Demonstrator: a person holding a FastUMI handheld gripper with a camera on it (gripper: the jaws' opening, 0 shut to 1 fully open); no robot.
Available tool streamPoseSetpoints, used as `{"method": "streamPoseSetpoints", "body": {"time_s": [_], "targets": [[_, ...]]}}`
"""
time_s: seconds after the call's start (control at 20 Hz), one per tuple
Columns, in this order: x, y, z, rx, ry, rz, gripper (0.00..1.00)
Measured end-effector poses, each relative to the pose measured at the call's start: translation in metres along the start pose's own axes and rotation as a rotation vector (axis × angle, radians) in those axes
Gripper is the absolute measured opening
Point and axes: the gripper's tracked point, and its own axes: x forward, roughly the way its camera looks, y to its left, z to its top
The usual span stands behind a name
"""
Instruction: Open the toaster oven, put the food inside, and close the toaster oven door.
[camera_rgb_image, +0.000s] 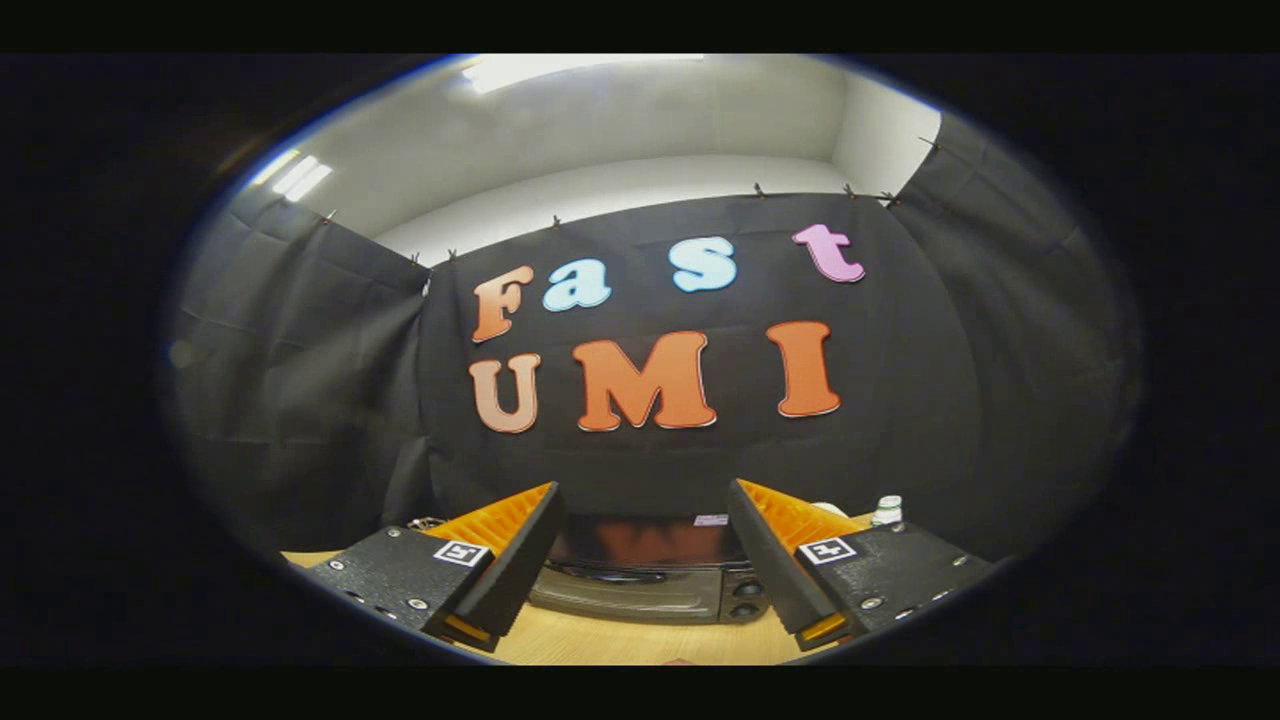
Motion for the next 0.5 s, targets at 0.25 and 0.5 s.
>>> {"method": "streamPoseSetpoints", "body": {"time_s": [0.25,0.5], "targets": [[0.041,0.014,-0.062,-0.027,0.105,-0.007,0.97],[0.078,0.03,-0.12,-0.026,0.206,0.007,0.97]]}}
